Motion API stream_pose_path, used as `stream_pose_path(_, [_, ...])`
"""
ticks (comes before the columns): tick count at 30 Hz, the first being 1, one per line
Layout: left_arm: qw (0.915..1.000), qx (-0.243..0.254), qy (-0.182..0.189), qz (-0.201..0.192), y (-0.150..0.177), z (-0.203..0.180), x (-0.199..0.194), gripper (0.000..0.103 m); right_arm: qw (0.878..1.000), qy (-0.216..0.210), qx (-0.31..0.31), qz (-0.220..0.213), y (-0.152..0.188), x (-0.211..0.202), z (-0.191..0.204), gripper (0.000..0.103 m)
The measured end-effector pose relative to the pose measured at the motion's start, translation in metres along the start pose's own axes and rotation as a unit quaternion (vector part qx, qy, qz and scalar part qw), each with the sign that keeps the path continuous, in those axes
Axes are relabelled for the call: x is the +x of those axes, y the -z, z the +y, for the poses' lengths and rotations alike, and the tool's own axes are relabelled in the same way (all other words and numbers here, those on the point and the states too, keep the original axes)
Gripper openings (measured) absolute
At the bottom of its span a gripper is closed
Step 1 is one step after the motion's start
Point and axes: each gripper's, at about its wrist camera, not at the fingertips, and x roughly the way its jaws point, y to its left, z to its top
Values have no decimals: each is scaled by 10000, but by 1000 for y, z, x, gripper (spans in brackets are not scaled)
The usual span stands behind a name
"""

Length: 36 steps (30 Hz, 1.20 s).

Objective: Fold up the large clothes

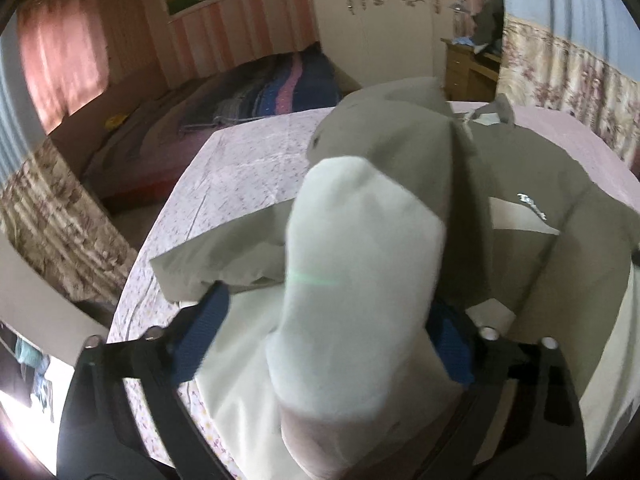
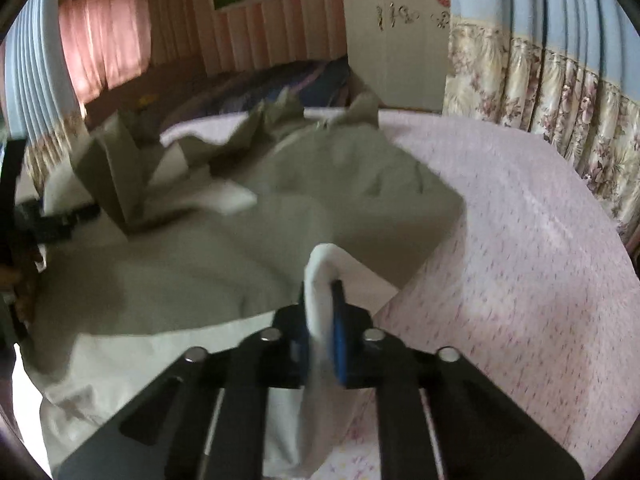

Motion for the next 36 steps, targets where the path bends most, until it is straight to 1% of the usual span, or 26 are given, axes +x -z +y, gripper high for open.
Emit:
stream_pose_path(1, [9999, 13, 150, 49, -3, 0, -1, 76, 10000, 31, -46, -71, -5, -2, -2, 4])
stream_pose_path(2, [9996, 16, 265, 93, -6, 0, -2, 70, 9998, 66, -113, -141, -9, -3, -5, 3])
stream_pose_path(4, [9987, 32, 487, 123, -11, 1, -6, 44, 9995, 142, -168, -226, -18, -3, -13, 2])
stream_pose_path(5, [9986, 23, 516, 114, -13, -1, -6, 38, 9993, 190, -194, -255, -23, -3, -17, 2])
stream_pose_path(6, [9985, 43, 528, 106, -16, -2, -7, 28, 9990, 242, -199, -309, -29, -5, -24, 2])
stream_pose_path(7, [9986, 58, 518, 59, -18, -3, -8, 21, 9986, 332, -212, -354, -32, -6, -28, 2])
stream_pose_path(8, [9989, 103, 466, 28, -21, -5, -9, 17, 9979, 439, -232, -425, -37, -8, -35, 2])
stream_pose_path(10, [9990, 126, 423, 34, -25, -8, -7, 11, 9974, 519, -169, -473, -47, -8, -50, 2])
stream_pose_path(13, [9993, -35, 380, -15, -28, -5, -8, 9, 9935, 862, -368, -652, -60, -9, -69, 1])
stream_pose_path(16, [9991, -193, 363, -49, -34, -1, -9, 8, 9893, 1177, -464, -732, -79, -2, -95, 1])
stream_pose_path(18, [9986, -289, 441, -28, -37, 1, -9, 8, 9865, 1352, -513, -772, -91, 2, -108, 1])
stream_pose_path(22, [9966, -375, 731, -40, -48, -8, -12, 8, 9794, 1717, -557, -901, -120, 12, -139, 1])
stream_pose_path(23, [9966, -362, 735, -71, -51, -11, -13, 8, 9774, 1822, -548, -922, -128, 15, -147, 1])
stream_pose_path(26, [9979, -281, 563, -167, -71, -17, -8, 8, 9731, 2054, -401, -961, -153, 27, -177, 0])
stream_pose_path(27, [9980, -294, 535, -162, -77, -18, -4, 8, 9675, 2284, -386, -1013, -162, 30, -186, 0])
stream_pose_path(28, [9982, -321, 487, -151, -84, -17, 2, 8, 9525, 2772, -379, -1200, -172, 30, -199, 0])
stream_pose_path(29, [9985, -309, 427, -153, -89, -17, 7, 8, 9471, 2958, -221, -1230, -181, 31, -216, 0])
stream_pose_path(30, [9991, -235, 327, -141, -93, -17, 13, 8, 9492, 2934, 69, -1134, -188, 32, -236, 0])
stream_pose_path(31, [9993, -192, 289, -99, -95, -17, 18, 10, 9559, 2762, 346, -935, -195, 36, -257, 0])
stream_pose_path(32, [9995, -167, 265, -27, -96, -16, 26, 12, 9579, 2700, 437, -871, -196, 36, -267, 0])
stream_pose_path(33, [9996, -167, 243, -16, -95, -14, 31, 18, 9561, 2768, 435, -858, -194, 36, -269, 0])
stream_pose_path(34, [9997, -132, 201, -9, -93, -13, 35, 27, 9584, 2729, 287, -783, -186, 36, -265, 0])
stream_pose_path(35, [9999, -22, 109, 6, -88, -12, 39, 32, 9623, 2611, 209, -732, -178, 35, -261, 0])
stream_pose_path(36, [10000, 14, 16, -30, -82, -10, 39, 48, 9649, 2522, 185, -707, -167, 34, -257, 1])
